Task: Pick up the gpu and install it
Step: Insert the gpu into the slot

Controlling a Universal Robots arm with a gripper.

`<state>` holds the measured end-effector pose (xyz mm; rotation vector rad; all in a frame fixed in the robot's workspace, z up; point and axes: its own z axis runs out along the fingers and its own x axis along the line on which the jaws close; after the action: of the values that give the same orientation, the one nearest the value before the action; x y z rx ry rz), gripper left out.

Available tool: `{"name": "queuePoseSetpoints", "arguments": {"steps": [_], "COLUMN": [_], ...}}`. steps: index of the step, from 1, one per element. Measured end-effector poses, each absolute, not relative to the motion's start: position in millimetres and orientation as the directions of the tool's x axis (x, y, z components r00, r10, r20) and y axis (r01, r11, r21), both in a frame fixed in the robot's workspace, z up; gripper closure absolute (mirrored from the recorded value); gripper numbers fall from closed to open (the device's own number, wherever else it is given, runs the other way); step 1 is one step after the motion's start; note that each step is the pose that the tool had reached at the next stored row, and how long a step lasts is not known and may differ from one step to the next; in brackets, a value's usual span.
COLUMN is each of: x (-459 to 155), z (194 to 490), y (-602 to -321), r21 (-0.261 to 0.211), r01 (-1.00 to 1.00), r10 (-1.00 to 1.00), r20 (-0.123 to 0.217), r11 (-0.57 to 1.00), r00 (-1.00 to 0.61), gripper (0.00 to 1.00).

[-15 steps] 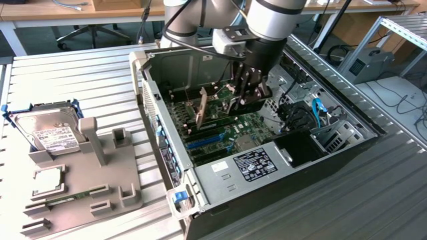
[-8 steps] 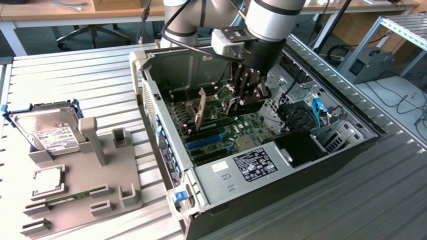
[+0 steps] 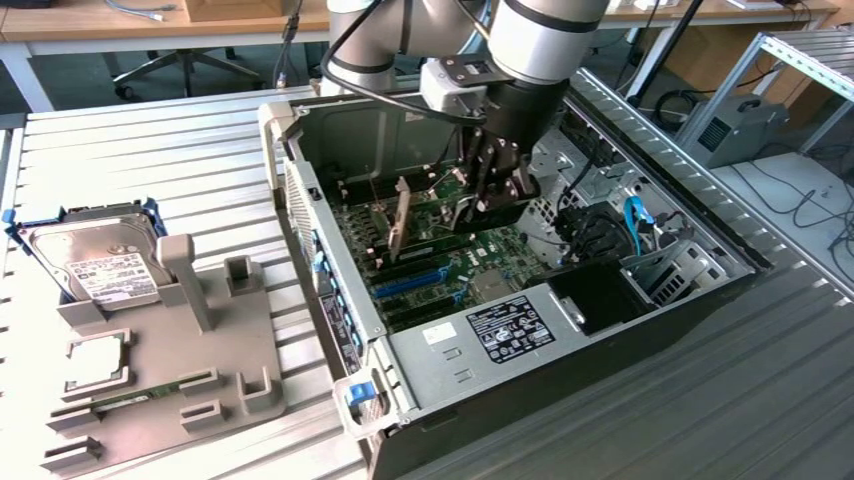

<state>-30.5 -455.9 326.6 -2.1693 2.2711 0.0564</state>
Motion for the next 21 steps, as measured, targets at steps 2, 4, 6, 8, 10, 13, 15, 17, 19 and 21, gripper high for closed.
{"name": "queuePoseSetpoints", "arguments": {"steps": [2, 4, 6, 8, 10, 13, 15, 17, 19, 21], "x": [-30.9, -31.1, -31.4, -31.6, -31.9, -32.2, -32.4, -32.6, -33.2, -33.3], "z": [326.2, 325.9, 325.7, 325.3, 325.1, 324.5, 324.3, 324.0, 322.9, 322.6], "y": [-455.9, -455.9, -455.9, -455.9, -455.9, -455.9, -455.9, -455.9, -455.9, -455.9], "r21": [0.026, 0.026, 0.026, 0.026, 0.026, 0.026, 0.026, 0.026, 0.026, 0.026], "r01": [-0.999, -0.999, -0.999, -0.999, -0.999, -0.999, -0.999, -0.999, -0.999, -0.999], "r10": [-0.999, -0.999, -0.999, -0.999, -0.999, -0.999, -0.999, -0.999, -0.999, -0.999], "r20": [-0.025, -0.025, -0.025, -0.025, -0.025, -0.025, -0.025, -0.025, -0.025, -0.025], "r11": [0.046, 0.045, 0.046, 0.045, 0.046, 0.045, 0.045, 0.046, 0.045, 0.046], "r00": [-0.046, -0.046, -0.046, -0.046, -0.046, -0.046, -0.046, -0.046, -0.046, -0.046], "gripper": [0.74, 0.74, 0.74, 0.74, 0.74, 0.74, 0.74, 0.74, 0.74, 0.74]}}
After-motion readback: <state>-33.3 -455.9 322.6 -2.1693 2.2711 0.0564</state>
